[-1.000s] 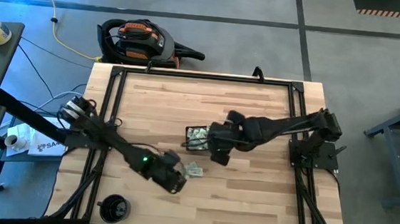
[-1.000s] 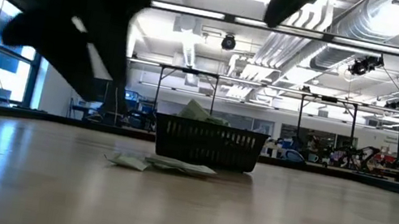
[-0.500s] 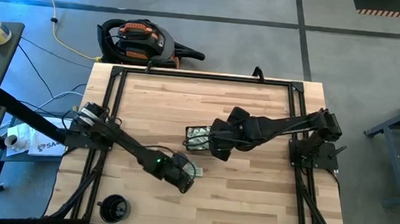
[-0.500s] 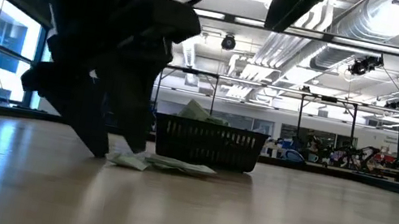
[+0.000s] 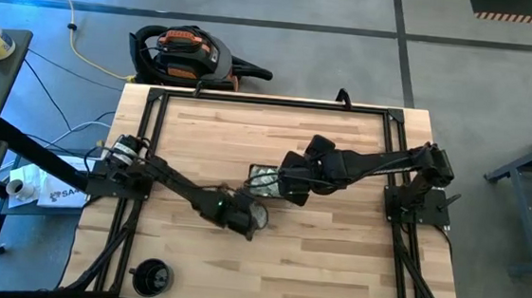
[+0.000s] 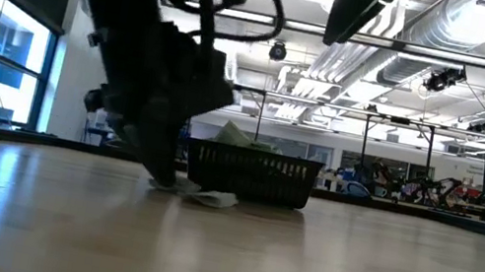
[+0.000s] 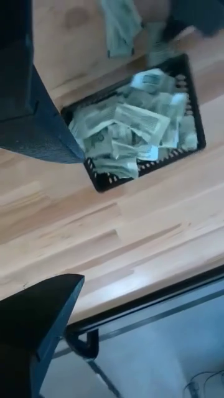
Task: Pick and place Stevia / Truvia into bins
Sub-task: Put the green stevia packet into the black basket
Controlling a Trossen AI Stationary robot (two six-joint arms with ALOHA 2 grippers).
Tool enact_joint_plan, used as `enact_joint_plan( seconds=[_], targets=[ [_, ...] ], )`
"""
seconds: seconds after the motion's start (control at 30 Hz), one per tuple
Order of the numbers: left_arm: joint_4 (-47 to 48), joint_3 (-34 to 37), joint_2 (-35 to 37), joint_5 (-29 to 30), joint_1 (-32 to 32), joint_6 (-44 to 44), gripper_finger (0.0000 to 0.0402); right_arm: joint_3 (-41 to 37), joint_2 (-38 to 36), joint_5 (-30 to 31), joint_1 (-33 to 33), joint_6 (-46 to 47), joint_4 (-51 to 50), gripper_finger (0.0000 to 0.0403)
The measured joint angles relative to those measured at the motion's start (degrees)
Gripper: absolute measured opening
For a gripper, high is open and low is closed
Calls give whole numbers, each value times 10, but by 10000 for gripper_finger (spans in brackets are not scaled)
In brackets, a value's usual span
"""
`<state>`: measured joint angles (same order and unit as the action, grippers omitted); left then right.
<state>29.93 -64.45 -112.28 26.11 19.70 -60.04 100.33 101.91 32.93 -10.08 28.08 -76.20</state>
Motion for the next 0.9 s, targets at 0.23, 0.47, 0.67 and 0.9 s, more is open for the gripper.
enact_joint_plan(
  seconds=[0.23,0.47,0.67,0.9],
  targets=[
    [141,7,69,-75,-9,43,30,0,0,9,8,0,-23,295],
    [119,4,248,-61,-3,69,20,0,-5,10,8,-25,-31,295],
    [27,3,274,-28,-75,172,20,0,-30,12,8,-27,-74,295],
    [-108,2,184,-89,-179,281,37,1,-39,6,8,4,-93,295]
  ],
)
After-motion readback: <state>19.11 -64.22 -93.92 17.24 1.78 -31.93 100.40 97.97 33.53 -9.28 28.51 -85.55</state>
